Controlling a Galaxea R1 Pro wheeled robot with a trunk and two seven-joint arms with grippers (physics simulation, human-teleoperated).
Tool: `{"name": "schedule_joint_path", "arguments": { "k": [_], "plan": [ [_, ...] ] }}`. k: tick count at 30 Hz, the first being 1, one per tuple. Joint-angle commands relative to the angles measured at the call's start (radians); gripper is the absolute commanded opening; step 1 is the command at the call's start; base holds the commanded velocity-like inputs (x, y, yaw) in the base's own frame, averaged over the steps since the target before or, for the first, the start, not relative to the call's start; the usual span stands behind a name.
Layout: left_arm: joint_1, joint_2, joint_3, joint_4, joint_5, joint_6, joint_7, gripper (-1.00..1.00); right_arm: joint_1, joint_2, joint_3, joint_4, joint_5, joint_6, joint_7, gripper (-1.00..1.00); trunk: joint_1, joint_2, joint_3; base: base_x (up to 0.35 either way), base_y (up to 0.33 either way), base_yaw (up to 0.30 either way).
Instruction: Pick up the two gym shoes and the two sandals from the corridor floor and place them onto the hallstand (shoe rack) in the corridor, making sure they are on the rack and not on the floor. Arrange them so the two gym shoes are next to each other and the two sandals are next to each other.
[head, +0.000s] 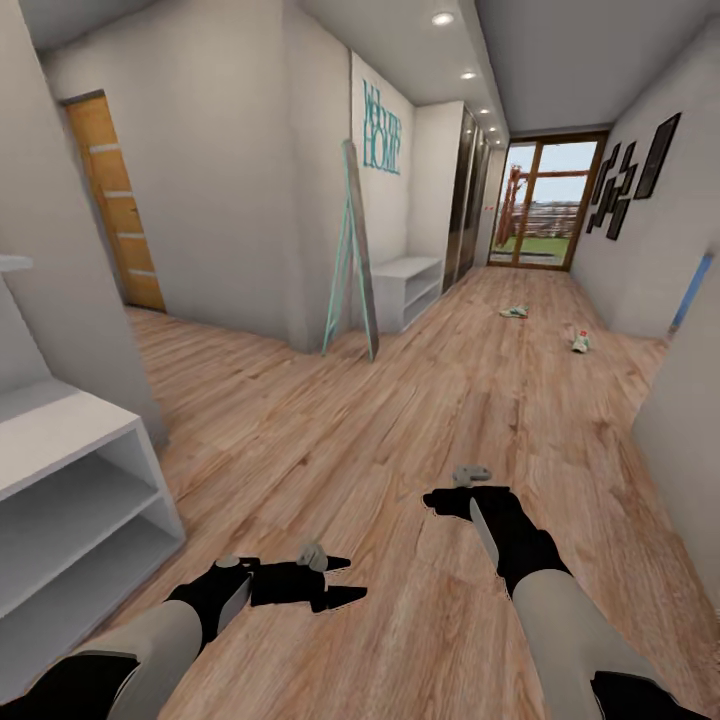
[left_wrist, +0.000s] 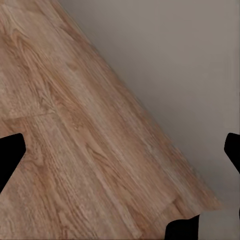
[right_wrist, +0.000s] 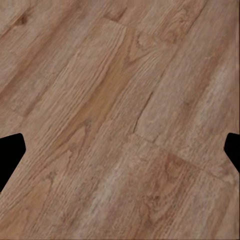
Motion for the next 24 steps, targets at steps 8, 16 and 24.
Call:
{"name": "schedule_joint_path", "arguments": {
  "k": [8,16,24],
  "plan": [
    [0.0,0.0,-0.001,-0.001,-0.004,-0.01,0.001,1.0,0.0,0.001,-0.006,-0.002,0.011,0.004,0.009,1.0,0.0,0.0,0.002,0.346,-0.019,-0.253],
    [0.0,0.0,-0.001,-0.001,-0.004,-0.01,0.002,1.0,-0.001,0.001,-0.006,-0.002,0.011,0.004,0.01,1.0,0.0,0.0,0.001,0.348,-0.001,-0.108],
    [0.0,0.001,-0.001,-0.001,-0.004,-0.01,0.002,1.0,-0.001,0.001,-0.005,-0.002,0.011,0.004,0.009,1.0,0.0,0.0,0.001,0.349,0.0,-0.014]
  ]
}}
